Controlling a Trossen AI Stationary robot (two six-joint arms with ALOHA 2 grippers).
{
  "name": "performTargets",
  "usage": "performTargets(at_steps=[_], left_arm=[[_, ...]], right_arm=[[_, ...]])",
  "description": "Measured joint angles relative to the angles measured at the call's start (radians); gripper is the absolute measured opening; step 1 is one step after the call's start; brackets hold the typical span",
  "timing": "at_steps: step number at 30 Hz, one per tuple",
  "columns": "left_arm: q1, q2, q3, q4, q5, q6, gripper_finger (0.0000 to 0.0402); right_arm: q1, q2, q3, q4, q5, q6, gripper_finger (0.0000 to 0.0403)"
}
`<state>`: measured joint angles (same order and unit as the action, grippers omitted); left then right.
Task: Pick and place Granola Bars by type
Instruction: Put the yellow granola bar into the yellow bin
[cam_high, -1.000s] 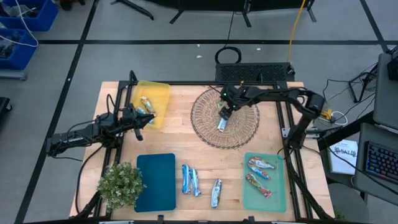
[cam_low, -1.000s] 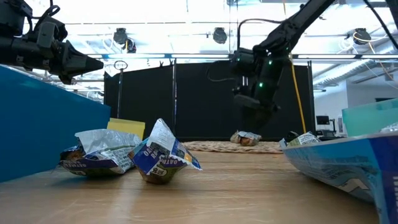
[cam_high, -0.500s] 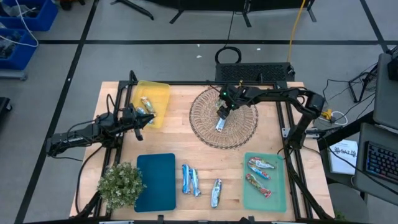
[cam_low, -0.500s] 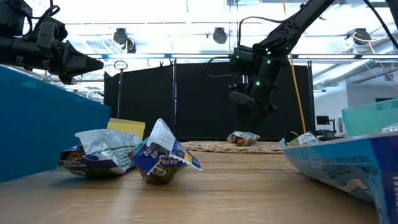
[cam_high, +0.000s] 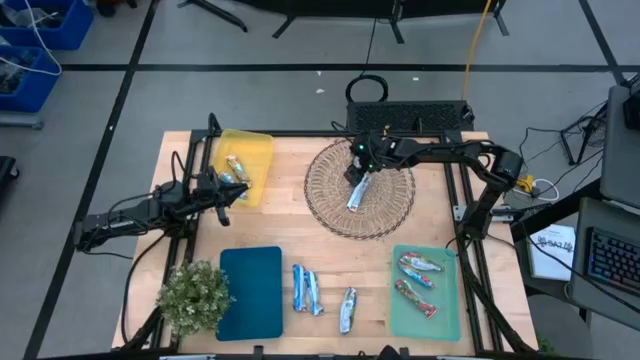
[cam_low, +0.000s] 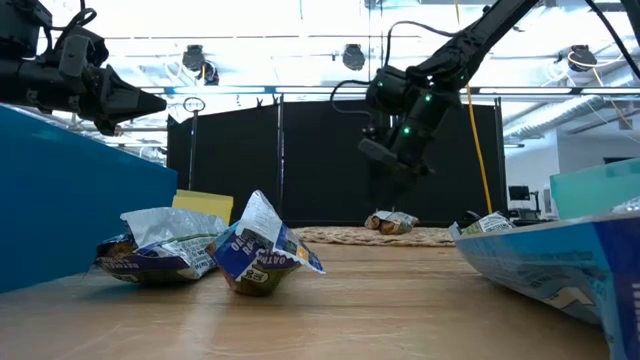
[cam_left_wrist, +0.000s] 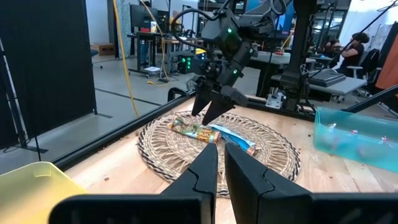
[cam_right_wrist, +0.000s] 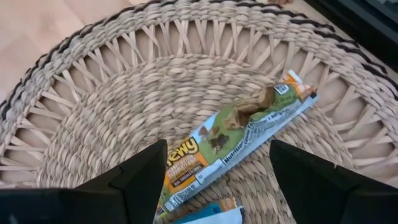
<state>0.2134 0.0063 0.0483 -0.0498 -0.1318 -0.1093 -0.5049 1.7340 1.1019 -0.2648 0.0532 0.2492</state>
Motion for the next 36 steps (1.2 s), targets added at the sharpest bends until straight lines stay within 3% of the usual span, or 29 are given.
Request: performTargets(at_steps=[36], left_arm=[[0.000,0.000,0.000,0.000,0.000,0.000,0.0035]], right_arm=[[0.015,0.036,-0.001,0.004,-0.003,0.039,0.0274]])
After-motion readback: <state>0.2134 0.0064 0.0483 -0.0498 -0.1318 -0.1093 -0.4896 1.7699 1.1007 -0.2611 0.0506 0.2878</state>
